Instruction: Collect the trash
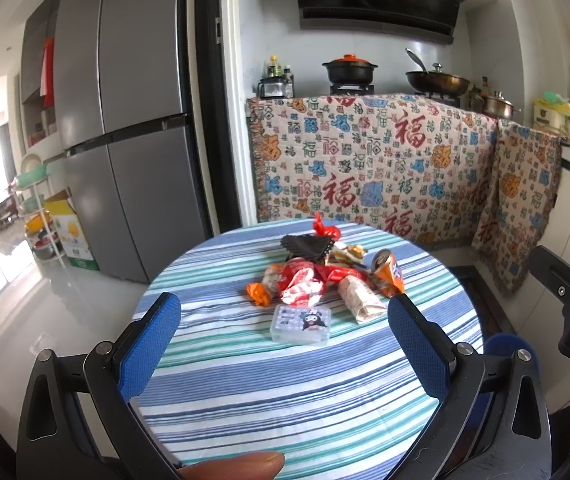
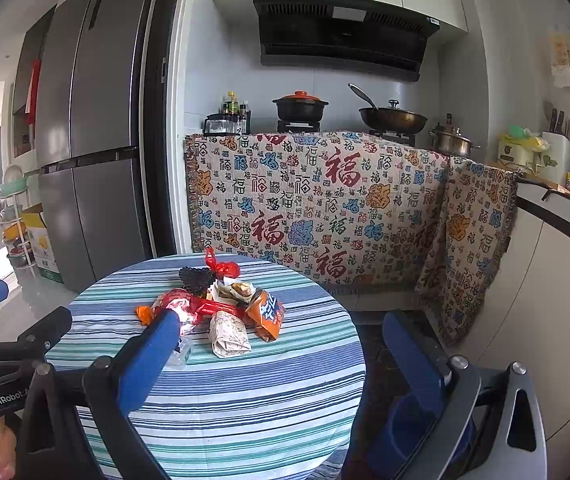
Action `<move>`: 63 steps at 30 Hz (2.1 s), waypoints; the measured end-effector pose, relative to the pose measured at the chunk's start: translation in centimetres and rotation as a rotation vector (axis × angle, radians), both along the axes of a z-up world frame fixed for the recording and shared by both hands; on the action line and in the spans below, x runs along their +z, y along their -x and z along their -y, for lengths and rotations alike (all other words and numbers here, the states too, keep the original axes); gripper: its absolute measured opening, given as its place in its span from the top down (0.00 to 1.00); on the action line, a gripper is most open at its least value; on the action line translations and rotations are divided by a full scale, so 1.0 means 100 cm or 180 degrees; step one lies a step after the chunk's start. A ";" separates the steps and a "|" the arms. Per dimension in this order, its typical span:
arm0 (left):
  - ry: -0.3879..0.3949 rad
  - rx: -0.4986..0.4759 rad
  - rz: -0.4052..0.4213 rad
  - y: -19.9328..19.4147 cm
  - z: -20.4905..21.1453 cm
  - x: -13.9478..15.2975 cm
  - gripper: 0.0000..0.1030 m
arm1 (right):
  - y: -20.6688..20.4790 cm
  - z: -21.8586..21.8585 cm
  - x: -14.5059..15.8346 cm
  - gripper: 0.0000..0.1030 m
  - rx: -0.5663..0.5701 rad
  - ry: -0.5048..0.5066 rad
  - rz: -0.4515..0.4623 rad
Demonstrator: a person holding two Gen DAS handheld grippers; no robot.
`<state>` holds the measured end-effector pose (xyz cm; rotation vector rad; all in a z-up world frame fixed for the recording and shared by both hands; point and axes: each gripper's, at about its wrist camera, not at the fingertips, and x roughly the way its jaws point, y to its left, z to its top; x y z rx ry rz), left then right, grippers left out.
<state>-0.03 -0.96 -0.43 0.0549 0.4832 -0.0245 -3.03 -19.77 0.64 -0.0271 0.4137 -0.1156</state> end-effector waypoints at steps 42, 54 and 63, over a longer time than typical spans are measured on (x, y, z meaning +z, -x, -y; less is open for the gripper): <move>-0.0007 0.0001 0.0007 0.004 0.002 -0.001 0.00 | 0.001 -0.001 0.004 0.00 -0.0013 0.0015 -0.0008; -0.0005 0.0000 -0.0009 0.004 0.000 -0.005 0.00 | 0.001 -0.001 0.003 0.00 -0.0021 0.0010 -0.0016; -0.0005 0.0001 -0.0011 0.003 -0.001 -0.006 0.00 | 0.000 0.000 0.002 0.00 -0.0013 0.0018 -0.0022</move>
